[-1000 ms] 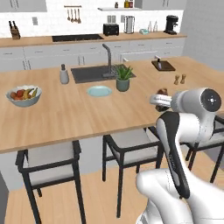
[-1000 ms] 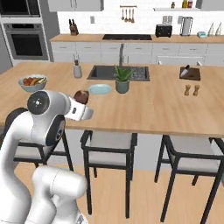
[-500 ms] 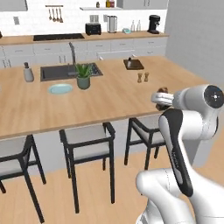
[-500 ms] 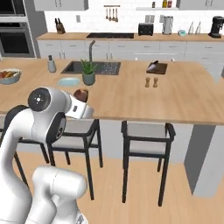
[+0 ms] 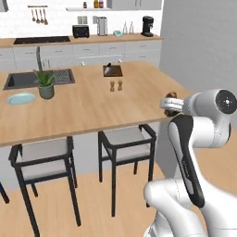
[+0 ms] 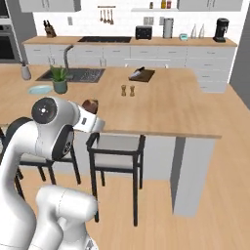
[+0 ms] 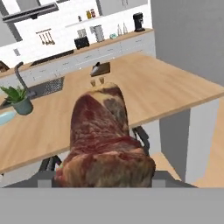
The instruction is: Pick up the knife from the drawer and place it on the cutting board. Then place the meat from the plate to the cutting board.
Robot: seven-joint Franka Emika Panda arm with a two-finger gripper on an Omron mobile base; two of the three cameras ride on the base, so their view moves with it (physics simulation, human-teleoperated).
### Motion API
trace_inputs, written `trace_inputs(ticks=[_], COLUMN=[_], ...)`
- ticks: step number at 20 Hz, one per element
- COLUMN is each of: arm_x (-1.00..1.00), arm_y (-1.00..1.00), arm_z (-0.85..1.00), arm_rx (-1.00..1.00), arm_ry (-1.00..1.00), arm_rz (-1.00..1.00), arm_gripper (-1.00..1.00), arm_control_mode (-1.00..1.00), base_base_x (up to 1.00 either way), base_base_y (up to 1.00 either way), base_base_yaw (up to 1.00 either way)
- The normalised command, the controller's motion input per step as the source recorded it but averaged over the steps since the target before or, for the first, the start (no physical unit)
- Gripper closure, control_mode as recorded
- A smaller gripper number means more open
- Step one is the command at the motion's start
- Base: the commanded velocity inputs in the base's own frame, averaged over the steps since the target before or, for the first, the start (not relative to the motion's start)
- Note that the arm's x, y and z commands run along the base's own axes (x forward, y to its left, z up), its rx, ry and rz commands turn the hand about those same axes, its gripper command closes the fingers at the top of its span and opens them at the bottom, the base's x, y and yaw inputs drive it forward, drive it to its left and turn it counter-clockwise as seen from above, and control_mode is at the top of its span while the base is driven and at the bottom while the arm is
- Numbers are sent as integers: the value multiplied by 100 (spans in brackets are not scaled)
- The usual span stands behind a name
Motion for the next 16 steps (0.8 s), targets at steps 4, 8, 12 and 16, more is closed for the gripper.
trace_inputs(ticks=[4,8,12,16], arm_x=[0,0,0,0], arm_y=[0,0,0,0], arm_z=[0,0,0,0], arm_rx=[0,0,0,0], arm_ry=[0,0,0,0], arm_rz=[0,0,0,0], arm_gripper=[100,100,100,100], arm_control_mode=[100,100,100,100], base_base_x=[10,16,25,44], base_base_y=[-100,-100,-100,-100], base_base_yaw=[4,5,8,15])
